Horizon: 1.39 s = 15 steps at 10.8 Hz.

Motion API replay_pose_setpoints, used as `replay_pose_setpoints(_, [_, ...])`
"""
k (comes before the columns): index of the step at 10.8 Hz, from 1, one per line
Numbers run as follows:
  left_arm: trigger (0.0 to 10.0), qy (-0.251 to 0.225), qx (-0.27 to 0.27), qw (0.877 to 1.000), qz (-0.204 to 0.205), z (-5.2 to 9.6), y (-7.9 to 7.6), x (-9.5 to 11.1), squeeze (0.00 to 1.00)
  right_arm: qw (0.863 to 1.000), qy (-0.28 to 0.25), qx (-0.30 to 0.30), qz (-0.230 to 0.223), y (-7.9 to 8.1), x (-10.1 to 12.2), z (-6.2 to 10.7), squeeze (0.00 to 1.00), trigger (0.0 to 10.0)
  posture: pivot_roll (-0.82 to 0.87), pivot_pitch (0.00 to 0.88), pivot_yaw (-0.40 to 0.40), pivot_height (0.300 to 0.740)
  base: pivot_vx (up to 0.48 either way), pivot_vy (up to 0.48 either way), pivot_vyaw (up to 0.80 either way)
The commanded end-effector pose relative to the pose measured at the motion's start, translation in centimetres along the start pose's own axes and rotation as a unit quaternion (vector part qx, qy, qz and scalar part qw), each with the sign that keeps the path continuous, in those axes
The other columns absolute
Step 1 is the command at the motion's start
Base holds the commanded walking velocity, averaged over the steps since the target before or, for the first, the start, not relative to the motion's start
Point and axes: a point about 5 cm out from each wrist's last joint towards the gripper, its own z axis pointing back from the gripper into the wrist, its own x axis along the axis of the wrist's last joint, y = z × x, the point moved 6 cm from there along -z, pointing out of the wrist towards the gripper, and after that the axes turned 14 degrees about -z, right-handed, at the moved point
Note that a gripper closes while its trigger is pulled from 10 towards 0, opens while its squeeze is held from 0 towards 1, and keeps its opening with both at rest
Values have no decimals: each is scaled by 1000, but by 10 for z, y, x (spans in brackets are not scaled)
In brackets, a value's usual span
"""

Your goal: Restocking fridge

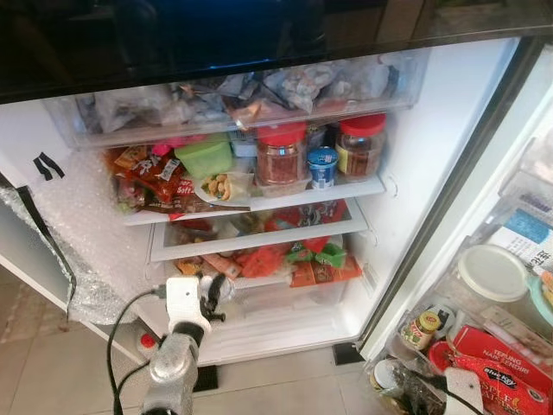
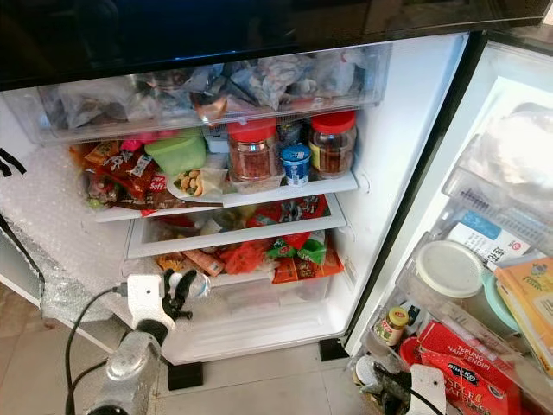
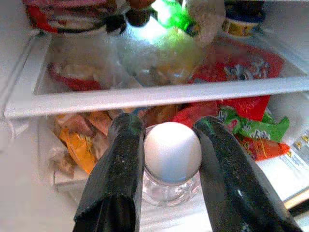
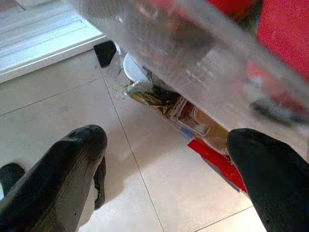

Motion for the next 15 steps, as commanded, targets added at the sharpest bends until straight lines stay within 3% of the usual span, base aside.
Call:
replay_pose_setpoints(1, [10000,8,1,1000,-2,6,0,-6,0,1000,0,0,1,-3,-4,1,0,10000,-107,57,-2,740,0,0,0])
replay_pose_setpoints(3, [10000,17,5,1000,0,17,1,-14,0,1000,3,0,6,-7,-10,3,0,10000,-107,68,-1,740,0,0,0])
replay_pose_setpoints(5, [10000,19,3,1000,-5,18,6,-15,0,1000,5,2,1,-6,-14,3,0,10000,-100,93,1,740,0,0,0])
replay_pose_setpoints(8, [10000,18,-19,1000,-13,15,2,-10,0,1000,3,9,-2,0,-14,2,0,10000,-132,139,48,740,0,0,0])
replay_pose_setpoints(15, [10000,14,-39,999,-11,10,-6,-3,0,1000,7,9,0,1,-16,2,0,10000,-130,148,52,740,0,0,0])
